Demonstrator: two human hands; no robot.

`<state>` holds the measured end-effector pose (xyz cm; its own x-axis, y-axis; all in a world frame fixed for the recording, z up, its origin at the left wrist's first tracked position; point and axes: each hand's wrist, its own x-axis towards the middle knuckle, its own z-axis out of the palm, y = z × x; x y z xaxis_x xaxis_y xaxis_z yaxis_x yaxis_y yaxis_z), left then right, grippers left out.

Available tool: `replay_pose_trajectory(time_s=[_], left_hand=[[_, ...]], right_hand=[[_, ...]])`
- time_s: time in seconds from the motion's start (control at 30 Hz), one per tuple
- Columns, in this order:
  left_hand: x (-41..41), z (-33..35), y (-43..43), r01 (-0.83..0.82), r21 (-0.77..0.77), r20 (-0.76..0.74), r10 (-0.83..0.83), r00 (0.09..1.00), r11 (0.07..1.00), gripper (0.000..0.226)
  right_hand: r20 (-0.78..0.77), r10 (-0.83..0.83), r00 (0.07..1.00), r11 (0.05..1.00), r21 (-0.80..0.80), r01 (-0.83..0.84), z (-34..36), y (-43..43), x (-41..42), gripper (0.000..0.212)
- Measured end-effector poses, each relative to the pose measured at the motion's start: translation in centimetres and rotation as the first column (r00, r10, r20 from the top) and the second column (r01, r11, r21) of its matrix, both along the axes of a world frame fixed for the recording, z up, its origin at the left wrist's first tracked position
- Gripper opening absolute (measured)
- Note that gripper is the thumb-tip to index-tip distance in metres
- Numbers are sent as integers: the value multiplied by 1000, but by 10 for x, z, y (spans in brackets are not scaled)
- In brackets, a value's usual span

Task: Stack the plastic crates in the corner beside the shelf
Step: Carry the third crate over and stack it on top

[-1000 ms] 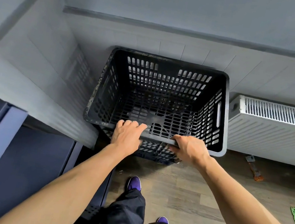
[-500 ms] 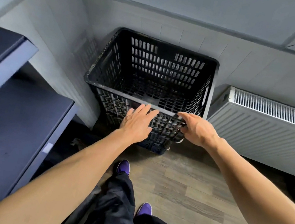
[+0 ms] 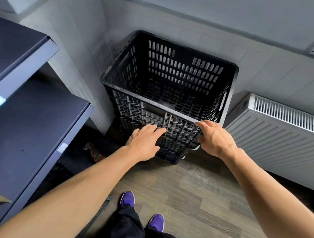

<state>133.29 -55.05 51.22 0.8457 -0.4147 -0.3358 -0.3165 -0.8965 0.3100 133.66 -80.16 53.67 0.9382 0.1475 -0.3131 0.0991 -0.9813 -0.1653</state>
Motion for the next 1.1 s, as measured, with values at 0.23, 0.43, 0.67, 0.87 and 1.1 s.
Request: replay_pose_trajectory(time_s=[0.23, 0.43, 0.67, 0.87, 1.1], left_hand=[[-4, -2, 44, -25, 2, -34, 25, 999, 1000, 66], [13, -5, 77, -43, -2, -44, 43, 998, 999, 67], [58, 4, 88, -47, -45, 60, 49, 997, 998, 67], [82, 1, 75, -17, -93, 44, 22, 999, 995, 69], [107, 6, 70, -20, -143, 22, 24, 999, 989, 57]], right_hand=[[53, 20, 998, 1000, -1, -20, -3, 47, 7, 63], [61, 4, 998, 1000, 17, -5, -2, 70, 11, 67], [64, -70, 995, 997, -17, 71, -3, 81, 19, 71], [52, -107, 993, 990, -84, 111, -4, 96, 31, 71], [54, -102, 993, 991, -79, 107, -1, 92, 55, 58]])
